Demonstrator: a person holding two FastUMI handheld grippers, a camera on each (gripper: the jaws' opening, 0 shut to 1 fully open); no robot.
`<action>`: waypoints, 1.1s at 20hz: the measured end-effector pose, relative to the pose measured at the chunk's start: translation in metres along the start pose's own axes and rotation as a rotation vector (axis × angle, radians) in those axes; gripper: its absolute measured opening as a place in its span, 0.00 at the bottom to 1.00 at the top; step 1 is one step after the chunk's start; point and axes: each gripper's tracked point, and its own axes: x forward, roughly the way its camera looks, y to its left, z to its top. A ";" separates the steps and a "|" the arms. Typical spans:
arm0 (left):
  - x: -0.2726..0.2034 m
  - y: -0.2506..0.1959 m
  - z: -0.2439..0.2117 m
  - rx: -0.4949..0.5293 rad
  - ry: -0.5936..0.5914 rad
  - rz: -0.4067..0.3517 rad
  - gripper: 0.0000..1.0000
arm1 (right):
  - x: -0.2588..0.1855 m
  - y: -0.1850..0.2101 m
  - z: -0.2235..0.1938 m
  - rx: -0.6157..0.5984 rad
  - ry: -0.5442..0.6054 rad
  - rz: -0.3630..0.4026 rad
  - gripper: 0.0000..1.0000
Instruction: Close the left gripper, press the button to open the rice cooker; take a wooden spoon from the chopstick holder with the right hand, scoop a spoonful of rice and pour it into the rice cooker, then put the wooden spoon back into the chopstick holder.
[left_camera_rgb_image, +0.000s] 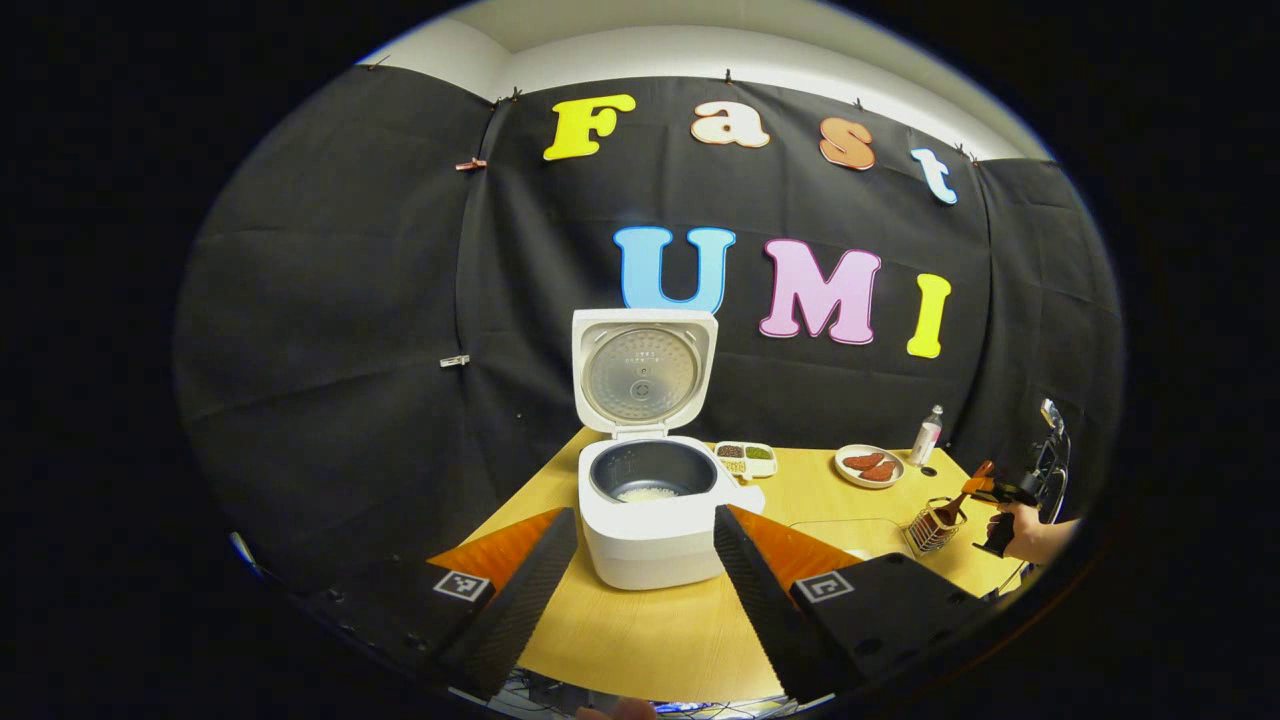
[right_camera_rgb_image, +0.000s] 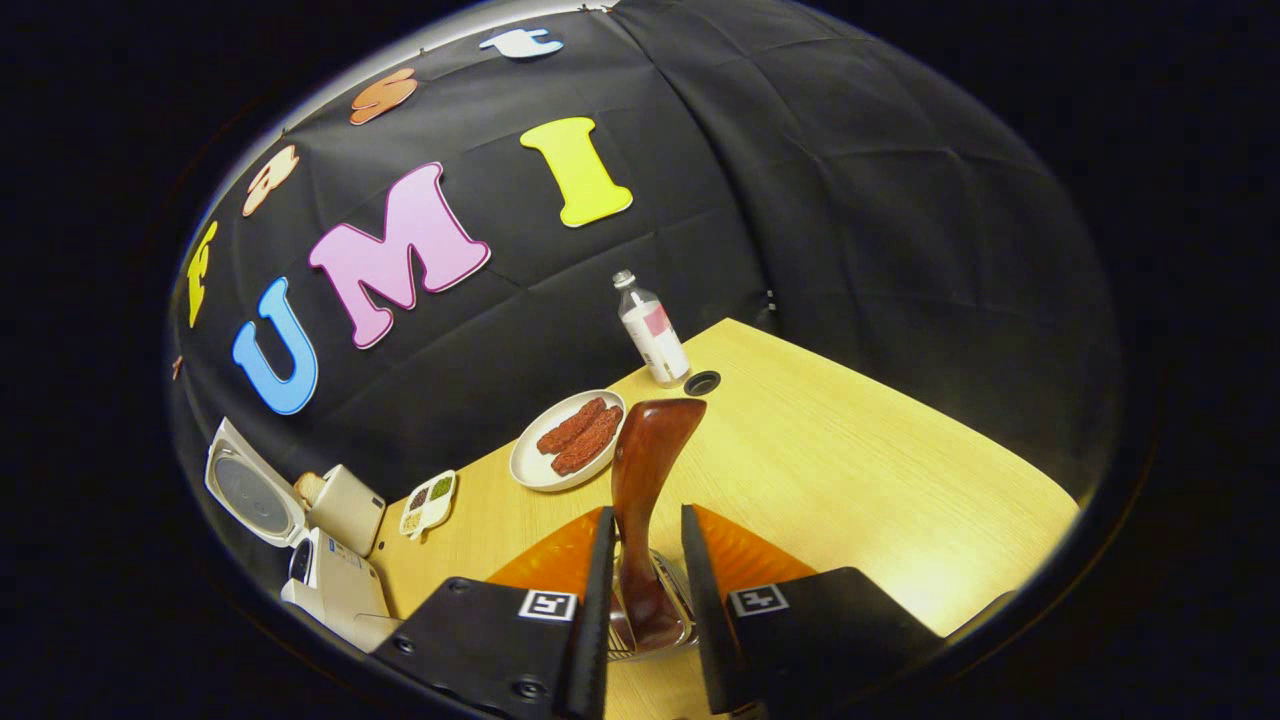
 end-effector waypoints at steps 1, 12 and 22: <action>0.001 -0.001 0.002 0.002 -0.003 -0.010 0.95 | -0.005 -0.001 0.001 0.001 -0.001 0.000 0.67; 0.019 -0.019 0.047 -0.022 -0.073 -0.129 0.95 | -0.106 0.018 0.036 -0.112 -0.095 0.016 0.97; 0.074 -0.006 0.136 -0.070 -0.210 -0.178 0.95 | -0.228 0.075 0.081 -0.401 -0.235 0.025 0.98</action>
